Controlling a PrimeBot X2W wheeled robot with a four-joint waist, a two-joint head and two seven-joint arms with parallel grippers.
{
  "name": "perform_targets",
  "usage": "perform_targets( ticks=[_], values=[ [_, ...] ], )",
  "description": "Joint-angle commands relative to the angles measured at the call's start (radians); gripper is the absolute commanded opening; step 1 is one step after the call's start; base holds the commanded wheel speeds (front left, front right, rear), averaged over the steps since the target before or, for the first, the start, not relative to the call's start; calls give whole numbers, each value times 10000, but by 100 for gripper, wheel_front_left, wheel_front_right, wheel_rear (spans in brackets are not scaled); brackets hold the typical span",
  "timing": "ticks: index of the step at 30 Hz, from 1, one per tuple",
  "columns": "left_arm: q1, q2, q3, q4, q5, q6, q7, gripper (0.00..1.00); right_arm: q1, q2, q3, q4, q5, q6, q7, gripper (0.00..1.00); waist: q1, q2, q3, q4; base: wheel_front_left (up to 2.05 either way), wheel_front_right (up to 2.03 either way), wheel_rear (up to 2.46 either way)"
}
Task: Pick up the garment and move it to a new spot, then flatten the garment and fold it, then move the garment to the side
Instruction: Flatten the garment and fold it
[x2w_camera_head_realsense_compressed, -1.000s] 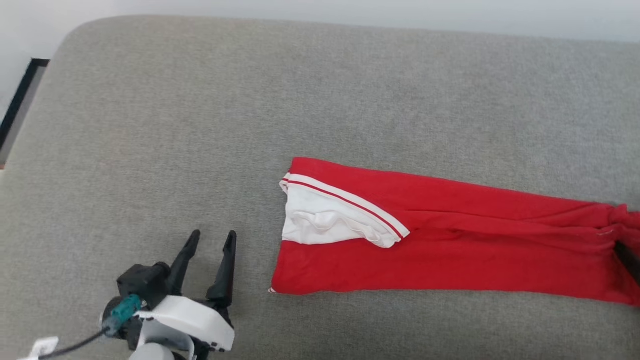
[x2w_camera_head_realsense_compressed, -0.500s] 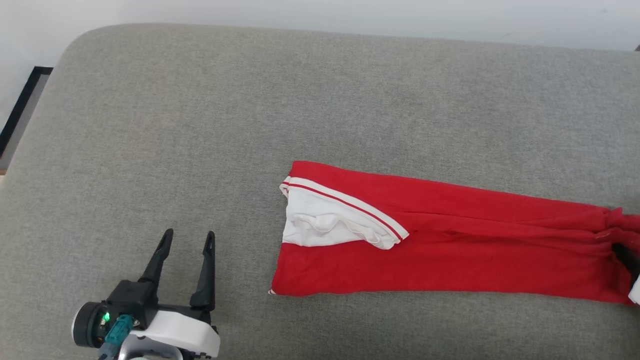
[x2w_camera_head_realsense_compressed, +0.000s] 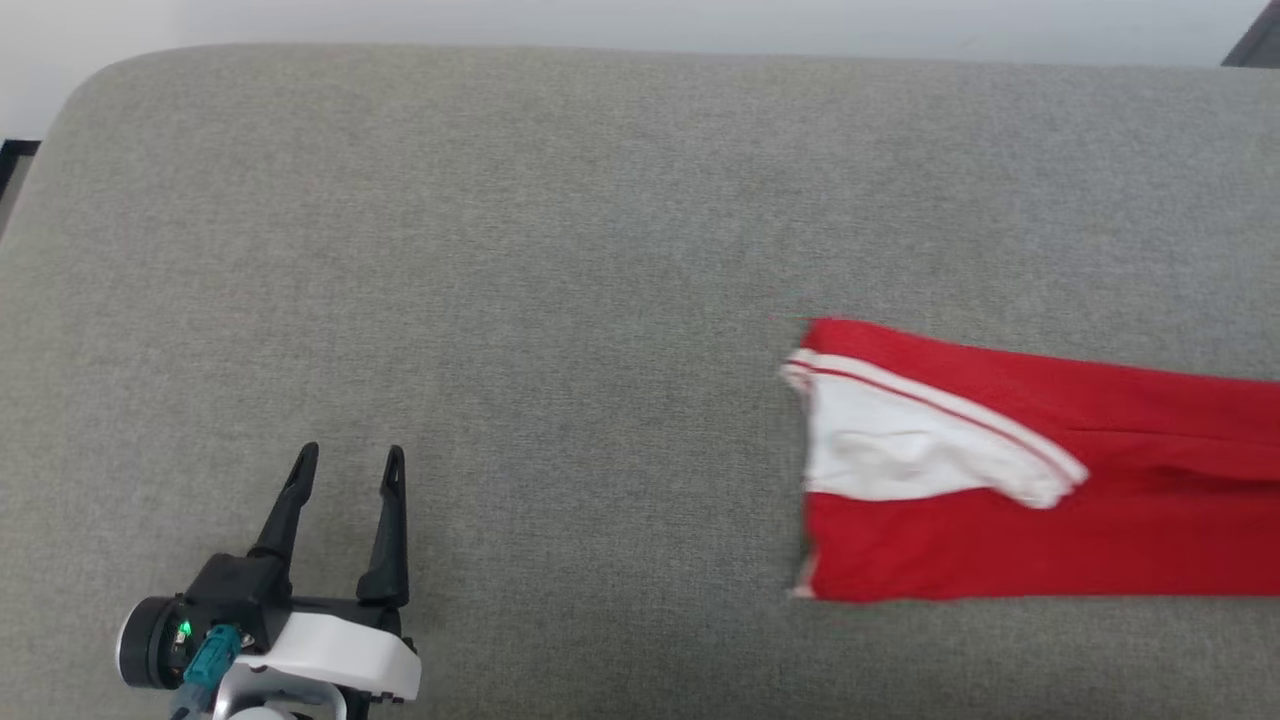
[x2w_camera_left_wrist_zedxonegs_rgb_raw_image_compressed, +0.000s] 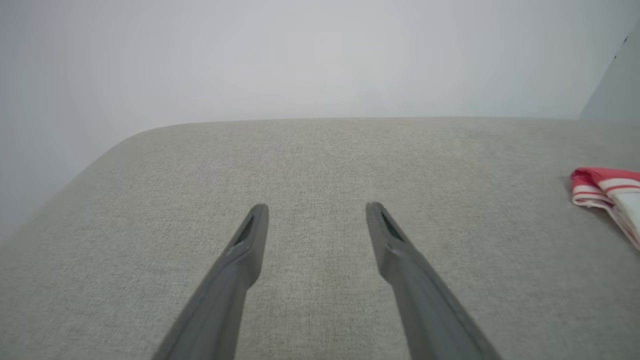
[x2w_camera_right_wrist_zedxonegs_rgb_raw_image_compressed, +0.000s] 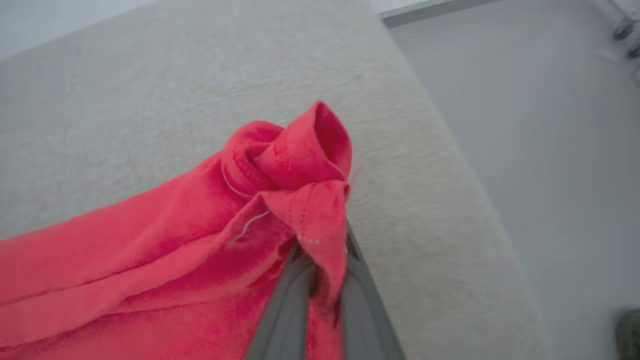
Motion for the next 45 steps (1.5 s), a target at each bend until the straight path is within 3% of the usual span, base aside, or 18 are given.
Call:
perform_targets(
  ticks=[1,5,9,18,25,33,43,44,45],
  values=[
    [-126,-30,74,-71,102,-42,-49,100,80,-104,-192,16,-96,-11,-66,0,0,-1,13,-43,0,0,0],
    [-188,-56,221,-67,139,-83,-49,100,129,-110,-470,-347,-270,-10,102,0,0,-1,28,-162,0,0,0],
    [-241,-89,173,-127,208,-124,-50,100,293,309,86,-1490,-230,-10,634,0,0,-1,34,-258,0,0,0],
    [-292,-208,343,-352,-240,-143,-50,100,732,1474,2581,-5649,-199,-8,2058,0,0,-1,-31,-350,0,0,0],
    [-373,-269,70,-289,-664,-140,-50,100,55,2261,4619,-7519,-406,-10,2852,0,0,-1,-138,-45,0,0,0],
    [-365,-297,-352,-224,-985,-141,-50,100,-655,2721,5807,-6529,-694,-8,2970,0,0,-1,-208,571,0,0,0],
    [-264,-312,-803,235,-1353,-142,-50,100,-763,2828,6130,-4206,-563,-10,2233,0,0,-1,-318,1119,0,0,0],
    [-254,-315,-801,260,-1398,-142,-50,100,-790,2868,6179,-4043,-480,-8,2100,2,0,-1,-338,1127,0,0,0],
    [-233,-316,-787,287,-1423,-142,-50,100,-830,2902,6238,-3953,-437,-10,1950,16,0,-1,-379,1120,0,0,0]
  ],
)
